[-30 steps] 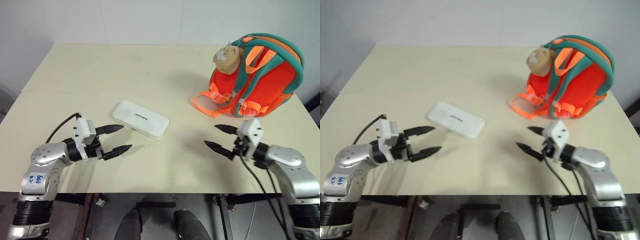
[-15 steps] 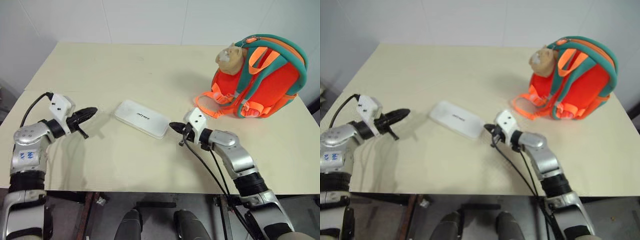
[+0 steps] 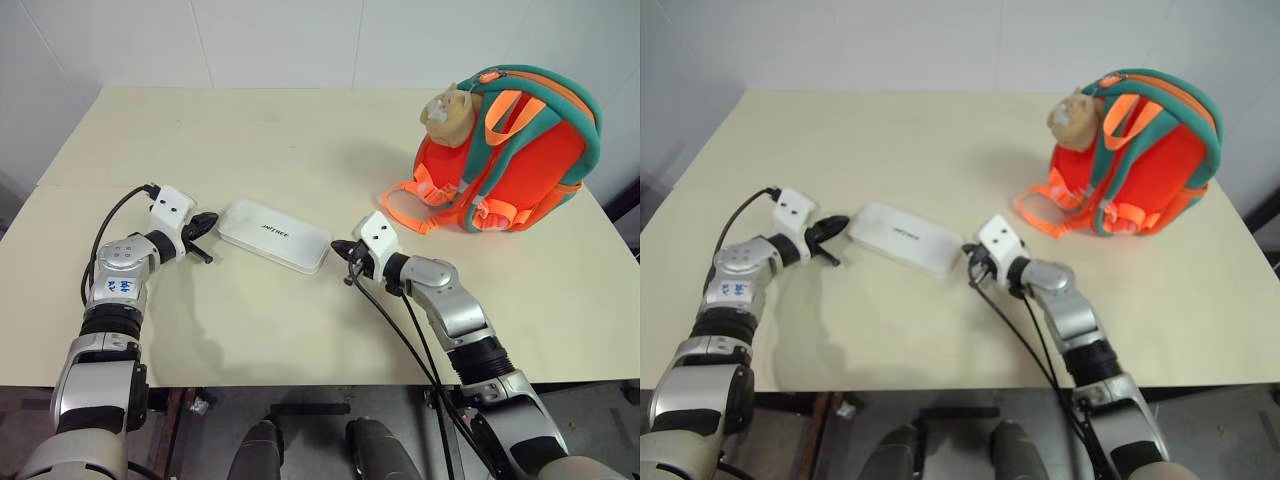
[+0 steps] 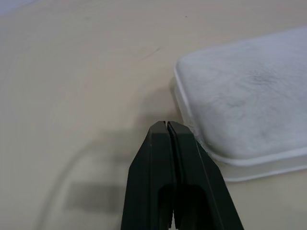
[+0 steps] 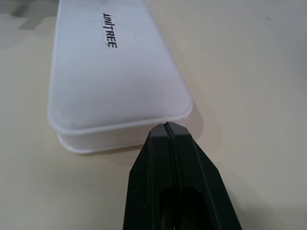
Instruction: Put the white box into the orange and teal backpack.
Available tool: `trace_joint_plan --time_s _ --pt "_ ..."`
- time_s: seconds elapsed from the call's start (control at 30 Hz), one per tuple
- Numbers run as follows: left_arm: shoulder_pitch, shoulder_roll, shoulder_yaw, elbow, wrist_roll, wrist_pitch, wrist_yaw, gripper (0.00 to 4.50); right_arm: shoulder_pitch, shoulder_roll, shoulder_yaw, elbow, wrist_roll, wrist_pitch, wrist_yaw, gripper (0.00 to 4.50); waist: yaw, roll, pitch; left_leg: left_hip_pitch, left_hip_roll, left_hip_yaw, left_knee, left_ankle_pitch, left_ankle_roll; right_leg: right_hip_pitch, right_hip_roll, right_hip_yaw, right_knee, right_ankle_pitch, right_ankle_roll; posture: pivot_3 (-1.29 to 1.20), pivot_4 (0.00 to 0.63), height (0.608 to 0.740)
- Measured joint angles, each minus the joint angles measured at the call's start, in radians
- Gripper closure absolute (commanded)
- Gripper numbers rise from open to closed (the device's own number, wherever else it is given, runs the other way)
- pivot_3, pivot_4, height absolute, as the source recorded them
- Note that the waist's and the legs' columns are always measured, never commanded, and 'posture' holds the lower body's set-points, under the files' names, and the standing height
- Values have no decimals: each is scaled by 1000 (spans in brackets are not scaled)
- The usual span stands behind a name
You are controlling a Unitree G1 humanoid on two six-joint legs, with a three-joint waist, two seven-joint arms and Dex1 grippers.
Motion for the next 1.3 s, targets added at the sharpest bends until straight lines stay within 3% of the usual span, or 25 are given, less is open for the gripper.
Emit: trace_joint_plan --time_s 0.33,0.7,1.07,1.3 --pt "-32 11 1 90 20 -8 46 4450 3 4 -1 3 -2 22 4 4500 -1 0 0 0 0 -1 0 0 0 0 0 -1 1 0 0 0 150 740" --pt "-55 -43 -1 98 4 -20 -52 4450 -26 45 -7 117 -14 -8 3 4500 -1 0 0 0 0 -1 0 1 -1 0 0 -1 1 0 0 0 150 740" --pt "196 -44 -3 -300 -77 116 -238 4450 39 -41 -54 13 -10 50 24 4500 1 0 0 0 0 -1 0 1 -1 1 -1 -1 1 0 0 0 150 740" --pt "320 -108 -29 -559 -98 245 -238 4450 126 -193 -108 -136 37 148 107 4500 12 0 0 0 0 -1 0 1 -1 1 -1 0 0 0 0 0 150 740"
